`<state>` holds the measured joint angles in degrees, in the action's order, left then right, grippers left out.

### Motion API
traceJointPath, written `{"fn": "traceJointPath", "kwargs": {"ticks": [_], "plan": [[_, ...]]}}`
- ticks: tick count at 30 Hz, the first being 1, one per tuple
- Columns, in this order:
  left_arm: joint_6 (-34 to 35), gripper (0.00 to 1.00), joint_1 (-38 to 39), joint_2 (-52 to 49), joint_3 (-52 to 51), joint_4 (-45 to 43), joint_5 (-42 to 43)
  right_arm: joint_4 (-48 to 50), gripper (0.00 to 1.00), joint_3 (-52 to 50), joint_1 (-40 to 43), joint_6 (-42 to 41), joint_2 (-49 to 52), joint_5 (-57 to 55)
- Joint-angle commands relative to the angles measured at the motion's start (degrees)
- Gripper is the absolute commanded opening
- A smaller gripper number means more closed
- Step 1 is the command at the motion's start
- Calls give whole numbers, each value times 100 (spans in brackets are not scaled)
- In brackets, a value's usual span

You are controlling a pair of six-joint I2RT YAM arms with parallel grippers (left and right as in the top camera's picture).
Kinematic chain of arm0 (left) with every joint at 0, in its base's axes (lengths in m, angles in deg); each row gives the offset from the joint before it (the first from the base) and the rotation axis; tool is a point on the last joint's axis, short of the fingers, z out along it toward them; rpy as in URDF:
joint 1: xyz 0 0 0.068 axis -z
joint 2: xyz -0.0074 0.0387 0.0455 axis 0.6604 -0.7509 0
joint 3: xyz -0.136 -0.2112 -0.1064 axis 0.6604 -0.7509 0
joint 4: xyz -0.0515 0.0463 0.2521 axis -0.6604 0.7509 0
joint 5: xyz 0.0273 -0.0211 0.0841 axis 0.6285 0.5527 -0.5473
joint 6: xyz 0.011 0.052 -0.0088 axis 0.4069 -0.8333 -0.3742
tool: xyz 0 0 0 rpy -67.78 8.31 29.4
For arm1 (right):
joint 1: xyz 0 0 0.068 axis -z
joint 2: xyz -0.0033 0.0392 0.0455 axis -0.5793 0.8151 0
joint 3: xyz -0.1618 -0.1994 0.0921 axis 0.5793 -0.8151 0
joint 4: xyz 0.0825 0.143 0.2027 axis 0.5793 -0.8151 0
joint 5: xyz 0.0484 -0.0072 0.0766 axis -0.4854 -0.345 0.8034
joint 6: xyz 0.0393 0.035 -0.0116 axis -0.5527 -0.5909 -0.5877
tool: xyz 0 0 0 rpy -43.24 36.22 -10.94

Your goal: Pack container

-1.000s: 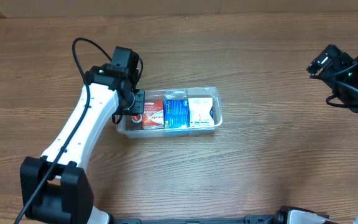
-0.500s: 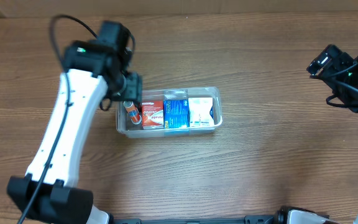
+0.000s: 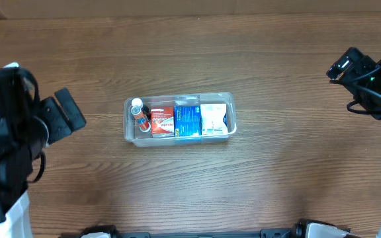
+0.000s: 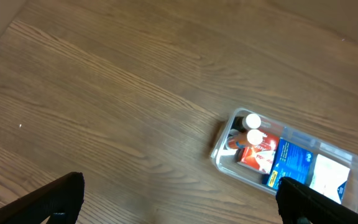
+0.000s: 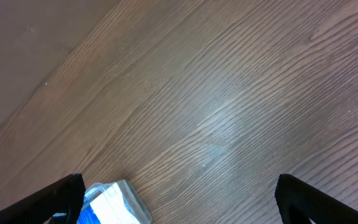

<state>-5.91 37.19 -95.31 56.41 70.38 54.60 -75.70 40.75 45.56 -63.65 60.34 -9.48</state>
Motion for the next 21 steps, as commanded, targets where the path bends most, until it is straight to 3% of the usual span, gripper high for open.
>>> {"fn": "traceJointPath", "kwargs": {"ticks": [1, 13, 21], "plan": [[144, 100, -35, -98, 42, -17, -57, 31, 100, 63, 26, -24, -26, 26], [144, 100, -35, -382, 42, -20, -57, 31, 100, 33, 7, -24, -85, 28], [144, 100, -35, -496, 42, -20, -57, 68, 100, 31, -468, 197, -1506, -166]]}}
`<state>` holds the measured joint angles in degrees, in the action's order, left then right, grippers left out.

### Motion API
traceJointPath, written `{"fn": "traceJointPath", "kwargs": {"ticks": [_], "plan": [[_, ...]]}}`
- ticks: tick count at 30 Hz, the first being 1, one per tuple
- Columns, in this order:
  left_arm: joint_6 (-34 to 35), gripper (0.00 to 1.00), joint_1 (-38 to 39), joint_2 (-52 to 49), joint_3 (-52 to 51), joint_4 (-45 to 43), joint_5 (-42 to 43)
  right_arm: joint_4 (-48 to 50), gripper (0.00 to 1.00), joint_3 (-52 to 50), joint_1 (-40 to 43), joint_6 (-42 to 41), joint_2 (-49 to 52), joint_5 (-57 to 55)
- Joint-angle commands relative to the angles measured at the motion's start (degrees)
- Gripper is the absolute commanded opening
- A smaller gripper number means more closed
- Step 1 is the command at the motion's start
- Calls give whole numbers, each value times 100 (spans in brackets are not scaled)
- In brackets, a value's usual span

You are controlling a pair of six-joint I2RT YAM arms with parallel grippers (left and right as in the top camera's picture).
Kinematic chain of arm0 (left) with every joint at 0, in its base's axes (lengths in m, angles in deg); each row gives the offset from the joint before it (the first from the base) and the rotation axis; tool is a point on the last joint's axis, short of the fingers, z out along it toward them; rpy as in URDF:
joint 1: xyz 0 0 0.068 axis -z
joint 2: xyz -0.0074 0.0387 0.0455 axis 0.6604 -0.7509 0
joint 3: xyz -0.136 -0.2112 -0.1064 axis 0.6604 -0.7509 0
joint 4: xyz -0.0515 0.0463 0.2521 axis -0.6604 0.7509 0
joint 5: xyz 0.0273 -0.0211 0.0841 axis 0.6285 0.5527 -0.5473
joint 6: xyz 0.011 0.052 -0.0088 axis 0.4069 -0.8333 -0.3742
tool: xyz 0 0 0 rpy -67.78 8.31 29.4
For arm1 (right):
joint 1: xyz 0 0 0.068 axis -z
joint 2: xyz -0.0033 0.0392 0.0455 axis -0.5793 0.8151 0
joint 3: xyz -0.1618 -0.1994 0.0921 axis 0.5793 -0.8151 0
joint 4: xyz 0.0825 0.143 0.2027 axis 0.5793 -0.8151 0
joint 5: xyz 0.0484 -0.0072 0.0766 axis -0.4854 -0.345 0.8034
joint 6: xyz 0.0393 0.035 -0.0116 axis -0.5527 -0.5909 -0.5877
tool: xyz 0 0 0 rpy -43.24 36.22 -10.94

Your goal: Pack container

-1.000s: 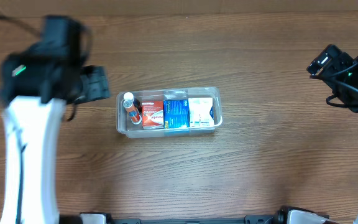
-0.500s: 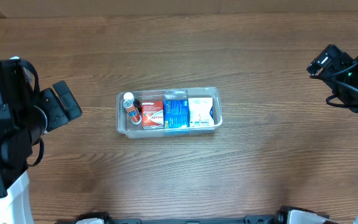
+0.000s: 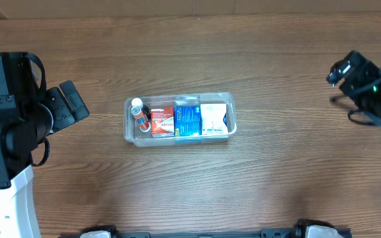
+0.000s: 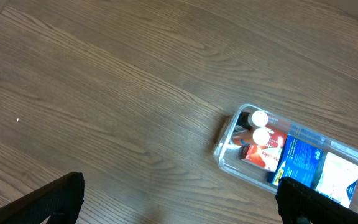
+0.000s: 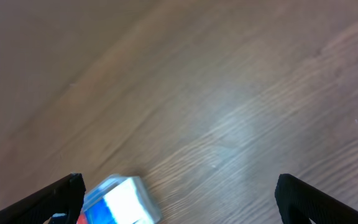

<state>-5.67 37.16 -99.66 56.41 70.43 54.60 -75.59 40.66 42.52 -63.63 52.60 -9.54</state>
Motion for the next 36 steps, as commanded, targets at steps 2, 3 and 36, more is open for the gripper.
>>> {"fn": "traceJointPath", "kwargs": {"ticks": [2, 3, 36], "plan": [[120, 100, -33, -66, 42, -22, -57, 269, 100, -87, -164, 627, -1158, -83], [120, 100, -33, -72, 42, -22, -57, 422, 100, -216, -164, 826, -1355, -20], [120, 100, -33, -92, 42, -22, -57, 3952, 100, -9121, -164, 1672, -7285, 1580]]}}
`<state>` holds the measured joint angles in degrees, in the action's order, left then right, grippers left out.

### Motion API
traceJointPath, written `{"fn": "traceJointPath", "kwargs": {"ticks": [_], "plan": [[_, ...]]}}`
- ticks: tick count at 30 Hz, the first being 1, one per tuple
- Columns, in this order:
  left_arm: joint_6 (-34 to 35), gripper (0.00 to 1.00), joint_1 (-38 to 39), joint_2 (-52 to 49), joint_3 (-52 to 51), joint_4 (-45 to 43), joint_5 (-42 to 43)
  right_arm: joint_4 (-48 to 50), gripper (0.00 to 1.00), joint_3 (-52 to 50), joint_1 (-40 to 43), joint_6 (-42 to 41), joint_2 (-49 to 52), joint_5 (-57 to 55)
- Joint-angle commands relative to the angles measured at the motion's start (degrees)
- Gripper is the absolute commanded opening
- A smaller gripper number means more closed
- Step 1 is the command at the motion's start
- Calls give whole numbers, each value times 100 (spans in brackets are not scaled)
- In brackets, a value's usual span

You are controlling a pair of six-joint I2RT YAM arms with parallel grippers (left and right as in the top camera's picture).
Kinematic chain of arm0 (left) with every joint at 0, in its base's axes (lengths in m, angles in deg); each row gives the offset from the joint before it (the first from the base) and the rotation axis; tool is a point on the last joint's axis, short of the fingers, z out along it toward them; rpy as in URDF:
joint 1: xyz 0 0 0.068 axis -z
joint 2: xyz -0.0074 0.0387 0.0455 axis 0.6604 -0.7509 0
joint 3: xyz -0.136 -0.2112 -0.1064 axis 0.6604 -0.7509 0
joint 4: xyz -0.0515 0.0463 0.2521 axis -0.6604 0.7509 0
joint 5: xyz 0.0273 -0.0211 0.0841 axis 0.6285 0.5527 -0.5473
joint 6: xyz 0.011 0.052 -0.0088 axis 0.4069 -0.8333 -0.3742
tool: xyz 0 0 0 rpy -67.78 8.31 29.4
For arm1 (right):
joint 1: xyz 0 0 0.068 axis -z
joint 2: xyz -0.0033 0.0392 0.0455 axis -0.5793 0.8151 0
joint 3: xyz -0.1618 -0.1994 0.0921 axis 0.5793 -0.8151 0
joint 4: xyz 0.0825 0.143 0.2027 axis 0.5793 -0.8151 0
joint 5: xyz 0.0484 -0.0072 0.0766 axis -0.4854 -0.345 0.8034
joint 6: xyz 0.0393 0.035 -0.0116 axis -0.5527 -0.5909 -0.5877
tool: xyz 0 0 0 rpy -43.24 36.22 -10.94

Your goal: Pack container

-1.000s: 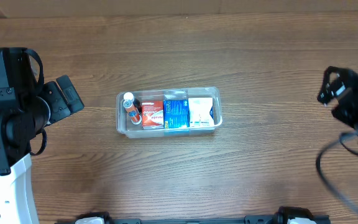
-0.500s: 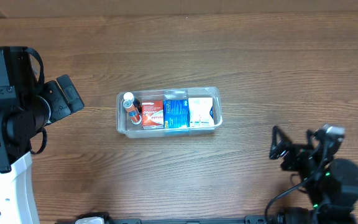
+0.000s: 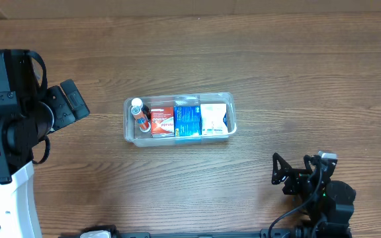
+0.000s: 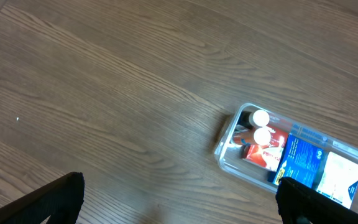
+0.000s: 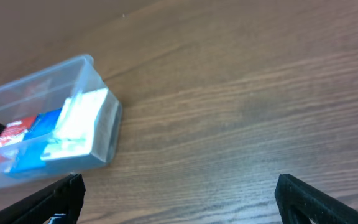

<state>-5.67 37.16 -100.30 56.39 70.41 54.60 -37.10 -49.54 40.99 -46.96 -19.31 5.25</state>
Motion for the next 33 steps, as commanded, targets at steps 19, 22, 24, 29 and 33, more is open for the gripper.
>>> {"fn": "traceJointPath", "kwargs": {"ticks": [19, 22, 24, 29, 33], "plan": [[120, 100, -33, -31, 44, -20, -57, 94, 100, -101, -11, 7, -94, 101], [109, 100, -35, -44, 39, -20, -59, 94, 100, -101, -11, 7, -94, 101], [-151, 100, -33, 48, 22, 2, -173, 94, 100, -101, -11, 7, -94, 101], [-199, 100, -33, 632, -885, -267, -208, 94, 100, -101, -11, 7, -94, 101], [-415, 100, -31, 1606, -2850, -2153, 321, 94, 100, -101, -11, 7, -94, 101]]}}
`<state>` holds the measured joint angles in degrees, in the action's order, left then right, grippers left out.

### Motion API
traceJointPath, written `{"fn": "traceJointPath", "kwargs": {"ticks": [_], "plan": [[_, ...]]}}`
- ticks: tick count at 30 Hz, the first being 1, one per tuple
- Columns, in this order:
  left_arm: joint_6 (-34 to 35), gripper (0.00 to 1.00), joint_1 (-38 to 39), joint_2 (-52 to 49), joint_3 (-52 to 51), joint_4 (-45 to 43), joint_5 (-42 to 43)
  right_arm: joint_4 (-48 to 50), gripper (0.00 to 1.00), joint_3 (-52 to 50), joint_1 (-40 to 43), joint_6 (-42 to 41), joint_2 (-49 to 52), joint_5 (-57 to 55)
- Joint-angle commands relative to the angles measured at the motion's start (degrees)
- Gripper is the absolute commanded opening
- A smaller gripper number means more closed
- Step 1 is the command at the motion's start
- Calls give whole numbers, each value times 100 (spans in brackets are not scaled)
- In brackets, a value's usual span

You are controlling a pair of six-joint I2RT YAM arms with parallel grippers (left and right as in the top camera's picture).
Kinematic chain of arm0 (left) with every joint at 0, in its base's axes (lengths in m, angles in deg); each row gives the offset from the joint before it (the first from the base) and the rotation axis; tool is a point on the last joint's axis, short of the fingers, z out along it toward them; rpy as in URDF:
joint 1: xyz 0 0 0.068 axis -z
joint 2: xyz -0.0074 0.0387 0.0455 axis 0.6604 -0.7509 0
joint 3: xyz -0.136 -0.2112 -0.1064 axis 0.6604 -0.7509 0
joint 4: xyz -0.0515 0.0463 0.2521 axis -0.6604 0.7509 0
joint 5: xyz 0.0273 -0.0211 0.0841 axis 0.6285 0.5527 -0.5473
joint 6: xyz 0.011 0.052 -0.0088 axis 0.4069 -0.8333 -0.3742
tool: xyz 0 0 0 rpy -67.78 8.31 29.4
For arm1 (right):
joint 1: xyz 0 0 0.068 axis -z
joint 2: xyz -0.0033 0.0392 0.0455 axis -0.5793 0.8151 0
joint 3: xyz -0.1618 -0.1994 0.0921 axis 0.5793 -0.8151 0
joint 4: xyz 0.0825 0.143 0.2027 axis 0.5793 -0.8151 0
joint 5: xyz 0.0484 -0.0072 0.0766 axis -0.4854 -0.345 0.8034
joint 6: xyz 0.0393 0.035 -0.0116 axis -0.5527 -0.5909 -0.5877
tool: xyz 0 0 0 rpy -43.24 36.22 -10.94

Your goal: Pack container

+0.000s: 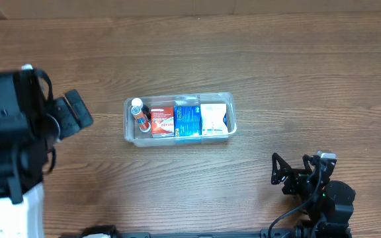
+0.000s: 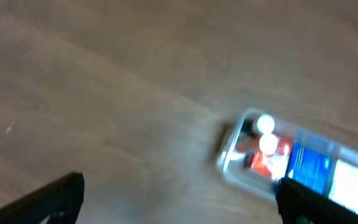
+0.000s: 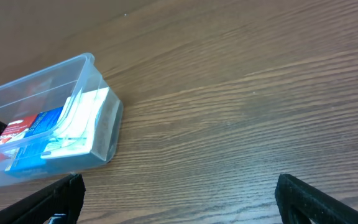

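Observation:
A clear plastic container (image 1: pixel 128 129) lies mid-table. It holds white-capped tubes (image 1: pixel 137 108), a red box (image 1: pixel 162 121), a blue box (image 1: pixel 187 121) and a white packet (image 1: pixel 213 118). My left gripper (image 1: pixel 76 114) hovers open well to its left. The left wrist view is blurred, with the container (image 2: pixel 230 157) beyond the gripper (image 2: pixel 179 202) at lower right. My right gripper (image 1: pixel 297 177) sits open and low at the front right. In its wrist view the container (image 3: pixel 109 122) lies at the left, ahead of the gripper (image 3: pixel 179 199). Neither gripper holds anything.
Bare wooden tabletop (image 1: pixel 276 73) surrounds the container on all sides. The left arm's white base (image 1: pixel 5 211) stands at the front left corner, and the right arm's base sits at the front edge.
My left arm has shifted slightly toward the container and its wrist view has gone blurred. The right arm and the container's contents look unchanged.
The container stayed packed and still throughout. My right arm was first raised at the table's far right edge, then stood low at the front right, facing the container's white-packet end. My left arm stayed open at the left, shifting only slightly.

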<state>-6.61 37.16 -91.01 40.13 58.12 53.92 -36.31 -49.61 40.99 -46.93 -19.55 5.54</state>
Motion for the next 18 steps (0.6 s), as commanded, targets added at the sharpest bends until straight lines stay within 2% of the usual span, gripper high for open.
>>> {"fn": "traceJointPath", "kwargs": {"ticks": [1, 4, 8, 18], "plan": [[-553, 100, -31, 898, -1663, -1353, 673, 15, 100, -94, -11, 4, -70, 72], [-1005, 100, -31, 1565, -2922, -2540, 1392, 15, 100, -94, -11, 4, -70, 72], [-1038, 100, -26, 2409, -4304, -3604, 1606, 15, 100, -94, -11, 4, -70, 72], [-1207, 100, -26, 4004, -6467, -4621, 1985, 13, 100, -94, -11, 4, -70, 72]]}}
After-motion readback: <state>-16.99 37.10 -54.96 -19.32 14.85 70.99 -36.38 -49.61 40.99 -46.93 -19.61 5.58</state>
